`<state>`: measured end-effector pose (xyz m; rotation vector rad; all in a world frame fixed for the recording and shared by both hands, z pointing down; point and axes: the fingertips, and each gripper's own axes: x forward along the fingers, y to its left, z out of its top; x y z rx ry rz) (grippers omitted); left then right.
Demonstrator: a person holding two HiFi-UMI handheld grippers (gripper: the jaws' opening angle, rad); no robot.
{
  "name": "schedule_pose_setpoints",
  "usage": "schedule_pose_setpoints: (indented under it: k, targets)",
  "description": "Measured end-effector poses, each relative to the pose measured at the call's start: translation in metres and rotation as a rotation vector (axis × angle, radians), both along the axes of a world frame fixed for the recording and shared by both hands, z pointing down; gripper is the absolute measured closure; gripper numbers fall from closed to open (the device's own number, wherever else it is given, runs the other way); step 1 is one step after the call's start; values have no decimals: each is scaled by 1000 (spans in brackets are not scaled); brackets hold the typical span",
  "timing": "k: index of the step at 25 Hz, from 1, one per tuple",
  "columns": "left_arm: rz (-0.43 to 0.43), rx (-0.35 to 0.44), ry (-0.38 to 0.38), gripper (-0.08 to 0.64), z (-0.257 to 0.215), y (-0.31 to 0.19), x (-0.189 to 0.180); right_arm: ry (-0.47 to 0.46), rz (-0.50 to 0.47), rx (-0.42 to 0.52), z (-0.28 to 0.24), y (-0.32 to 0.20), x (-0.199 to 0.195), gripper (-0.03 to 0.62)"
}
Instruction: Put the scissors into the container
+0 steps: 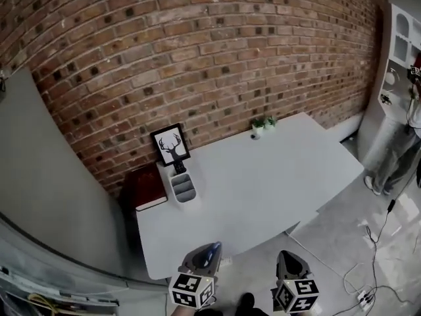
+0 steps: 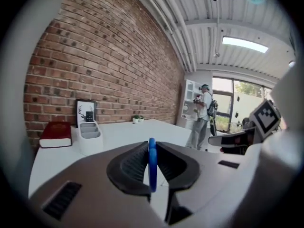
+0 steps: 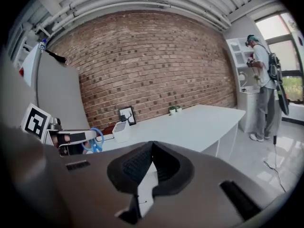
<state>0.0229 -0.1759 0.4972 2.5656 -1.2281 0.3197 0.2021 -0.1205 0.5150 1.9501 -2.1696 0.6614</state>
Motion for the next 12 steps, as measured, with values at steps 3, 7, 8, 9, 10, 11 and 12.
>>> schedule_pose_setpoints:
  k: [3,7,8,9,10,11,12]
  targets:
    - [-127,-3,-2,514,-2,-3,-23,4,-136,1,-1,-26,-19,592]
    - [-267,-5,-1,514,-2,0,-49,3,-286,8,-1,-51,-46,592]
    - [-296,-9,-1,514,-1,3,-53,1,-315,7,1,-54,-52,592]
    - [-319,-13,-2,514,0,6,-58,-3,-338,5,2,-57,-57,592]
    - [-339,-17,-5,514,0,9,-61,-8,-357,4,2,-61,-61,592]
    - [-357,-18,-7,514,-1,12,-65,-12,-377,3,2,-63,-67,592]
    - [-377,-18,-9,514,-2,14,-71,-16,-397,4,1,-66,-73,592]
